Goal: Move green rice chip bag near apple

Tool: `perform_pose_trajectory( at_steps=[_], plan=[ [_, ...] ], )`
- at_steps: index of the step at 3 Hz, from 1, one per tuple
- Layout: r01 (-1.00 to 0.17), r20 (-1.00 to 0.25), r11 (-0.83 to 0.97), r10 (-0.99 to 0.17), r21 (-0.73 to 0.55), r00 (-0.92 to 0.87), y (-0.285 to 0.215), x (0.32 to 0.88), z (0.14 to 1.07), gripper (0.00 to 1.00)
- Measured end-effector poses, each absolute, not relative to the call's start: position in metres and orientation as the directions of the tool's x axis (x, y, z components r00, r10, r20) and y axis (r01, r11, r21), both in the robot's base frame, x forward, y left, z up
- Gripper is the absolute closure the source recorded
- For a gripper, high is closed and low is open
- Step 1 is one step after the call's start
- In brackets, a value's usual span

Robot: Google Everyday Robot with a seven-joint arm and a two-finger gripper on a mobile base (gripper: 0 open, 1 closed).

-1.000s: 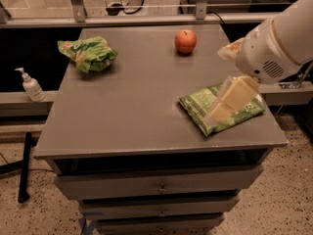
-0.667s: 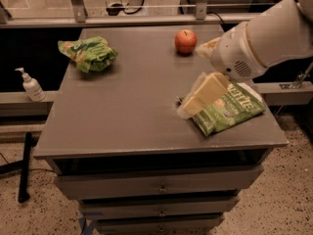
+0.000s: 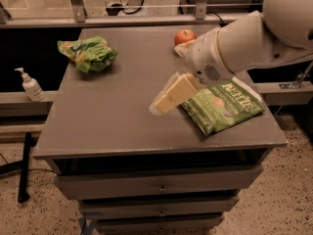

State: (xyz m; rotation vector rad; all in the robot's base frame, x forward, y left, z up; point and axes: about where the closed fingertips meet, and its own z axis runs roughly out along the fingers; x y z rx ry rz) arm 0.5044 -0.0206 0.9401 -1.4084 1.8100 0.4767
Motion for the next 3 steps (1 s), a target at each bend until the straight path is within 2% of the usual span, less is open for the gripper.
perform_pose_trajectory(
  at_steps=[1,2,3],
  plan=[
    [-0.935,-0.774,0.319,-0.627,-0.153,-0.087,-0.023,0.499,0.941,0.0],
    [-0.931,-0.821,0.337,-0.565,-0.14,-0.08,-0.012,0.491,0.928,0.0],
    [-0.91,-0.885,0.391,-0.462,-0.138,-0.065,0.011,0.507,0.911,0.0]
  ],
)
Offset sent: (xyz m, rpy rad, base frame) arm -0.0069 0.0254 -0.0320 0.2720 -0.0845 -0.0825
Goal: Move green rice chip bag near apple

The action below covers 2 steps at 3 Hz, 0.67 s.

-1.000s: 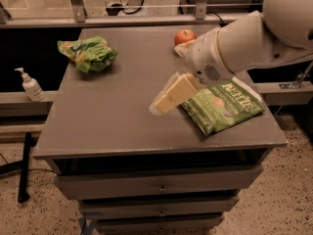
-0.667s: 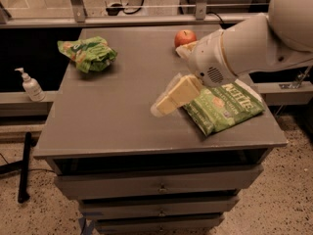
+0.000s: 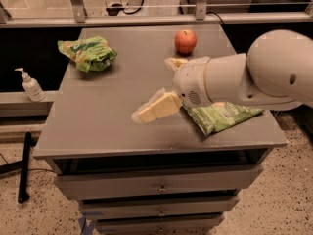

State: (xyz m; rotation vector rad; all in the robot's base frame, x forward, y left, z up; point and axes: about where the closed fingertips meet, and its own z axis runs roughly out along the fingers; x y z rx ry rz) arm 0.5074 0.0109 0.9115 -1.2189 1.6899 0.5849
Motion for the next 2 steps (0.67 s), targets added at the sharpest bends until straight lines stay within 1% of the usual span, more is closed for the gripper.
perform_pose_trajectory(
  at_steps=[2],
  plan=[
    [-0.873,-0.939,0.47,-0.342,-0.129,-0.045,0.049,0.568,0.88,0.0]
  ],
)
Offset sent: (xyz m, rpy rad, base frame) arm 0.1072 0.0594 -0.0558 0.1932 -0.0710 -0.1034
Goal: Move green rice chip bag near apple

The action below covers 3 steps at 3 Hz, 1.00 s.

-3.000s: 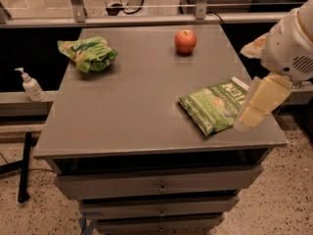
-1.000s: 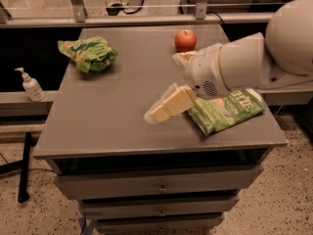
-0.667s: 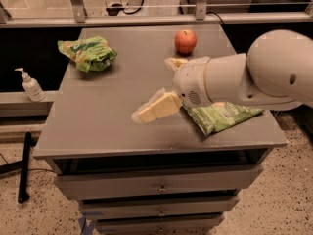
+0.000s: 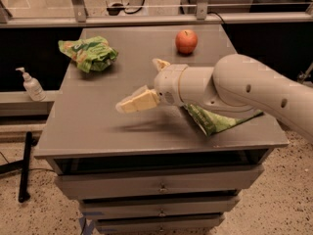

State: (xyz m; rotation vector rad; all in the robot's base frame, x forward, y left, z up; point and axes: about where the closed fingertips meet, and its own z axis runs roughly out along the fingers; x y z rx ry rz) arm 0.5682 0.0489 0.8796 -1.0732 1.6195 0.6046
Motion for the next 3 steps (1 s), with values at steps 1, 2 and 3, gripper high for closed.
perform_pose_trajectory(
  at_steps=[1,2,3],
  plan=[
    [-0.867,-0.952,0.482,-0.306,-0.13,-0.027,0.068,0.603,0.869,0.0],
    [-0.866,-0.961,0.48,-0.277,-0.14,0.002,0.09,0.641,0.862,0.0],
    [-0.866,-0.965,0.473,-0.259,-0.159,0.035,0.105,0.675,0.86,0.0]
  ],
)
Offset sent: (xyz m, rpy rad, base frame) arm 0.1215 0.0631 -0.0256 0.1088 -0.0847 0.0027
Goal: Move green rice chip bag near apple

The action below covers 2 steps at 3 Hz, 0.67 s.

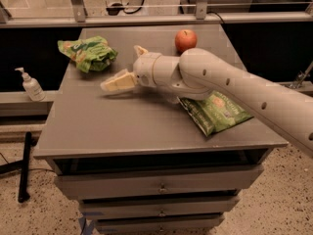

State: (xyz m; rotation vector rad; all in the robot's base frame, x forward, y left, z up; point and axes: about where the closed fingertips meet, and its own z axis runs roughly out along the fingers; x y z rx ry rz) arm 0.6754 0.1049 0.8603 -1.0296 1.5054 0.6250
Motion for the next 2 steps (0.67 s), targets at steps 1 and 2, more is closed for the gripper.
perform_pose_trajectory(
  at_steps=[1,2],
  plan=[
    [-0.868,-0.967,0.464,-0.247,-0.179,0.068,0.119,0.707,0.861,0.0],
    [-0.872,-0.967,0.446,-0.233,-0.199,0.101,0.136,0.729,0.869,0.0]
  ],
)
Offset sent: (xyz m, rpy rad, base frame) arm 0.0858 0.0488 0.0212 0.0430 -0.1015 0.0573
